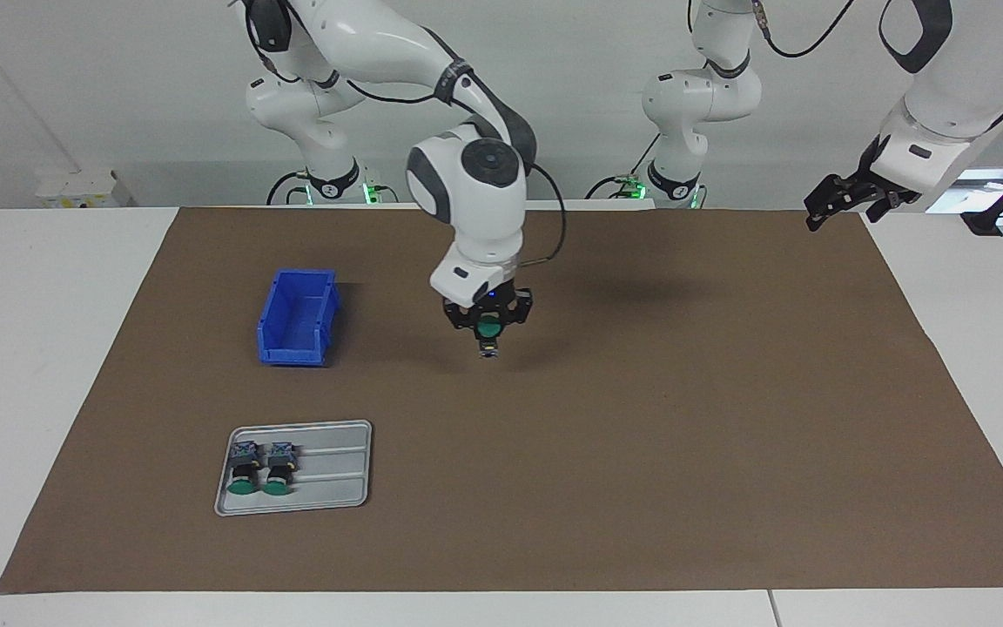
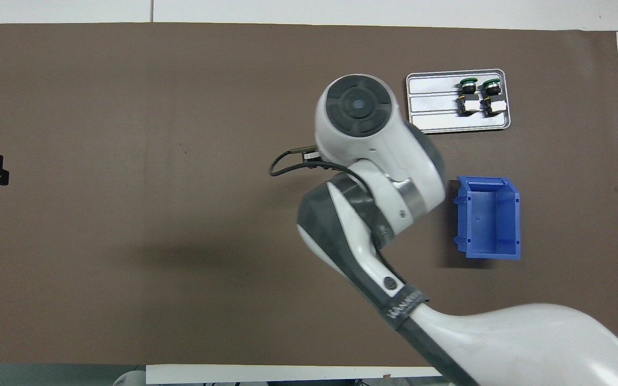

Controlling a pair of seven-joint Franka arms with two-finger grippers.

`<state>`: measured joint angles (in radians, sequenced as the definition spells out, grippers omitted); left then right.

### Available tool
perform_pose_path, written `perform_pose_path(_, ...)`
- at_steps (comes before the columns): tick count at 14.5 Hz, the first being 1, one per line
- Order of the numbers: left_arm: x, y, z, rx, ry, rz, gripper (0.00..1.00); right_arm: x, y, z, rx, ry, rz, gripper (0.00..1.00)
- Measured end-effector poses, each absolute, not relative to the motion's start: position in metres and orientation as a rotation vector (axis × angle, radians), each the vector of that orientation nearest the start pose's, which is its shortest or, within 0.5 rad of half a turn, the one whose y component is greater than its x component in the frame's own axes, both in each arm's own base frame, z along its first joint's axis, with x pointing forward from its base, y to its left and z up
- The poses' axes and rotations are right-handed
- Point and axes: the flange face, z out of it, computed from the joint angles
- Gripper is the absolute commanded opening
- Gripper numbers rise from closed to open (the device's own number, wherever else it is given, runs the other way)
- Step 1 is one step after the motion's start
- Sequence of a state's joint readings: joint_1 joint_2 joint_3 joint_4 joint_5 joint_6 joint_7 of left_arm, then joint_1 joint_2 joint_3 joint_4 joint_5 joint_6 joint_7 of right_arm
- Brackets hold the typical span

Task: Place and press button with both arms
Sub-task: 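Grasp the button with the right gripper and lift it, then lower the button into the blue bin and open the right gripper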

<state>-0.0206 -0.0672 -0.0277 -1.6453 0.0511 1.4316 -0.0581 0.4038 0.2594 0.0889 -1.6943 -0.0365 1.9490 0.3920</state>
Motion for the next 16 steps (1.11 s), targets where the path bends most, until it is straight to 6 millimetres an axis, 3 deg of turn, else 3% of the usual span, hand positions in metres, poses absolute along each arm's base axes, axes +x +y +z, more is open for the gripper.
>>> perform_pose_path(4,0.516,-0.019,0.614,-3.072,-0.021,0.229,1.00,0.530,0.166,0.457,-3.154,-0.250,0.061,0.00)
perform_pose_path(8,0.516,-0.021,0.615,-3.072,-0.016,0.228,1.00,0.504,0.075,0.446,-3.165,-0.157,0.125,0.00)
perform_pose_path(10,0.516,-0.021,0.615,-3.072,-0.015,0.228,1.00,0.501,0.050,0.437,-3.162,-0.115,0.152,0.00)
perform_pose_path(16,0.516,-0.019,0.615,-3.072,-0.021,0.228,1.00,0.490,0.021,0.400,-3.154,-0.020,0.185,0.01)
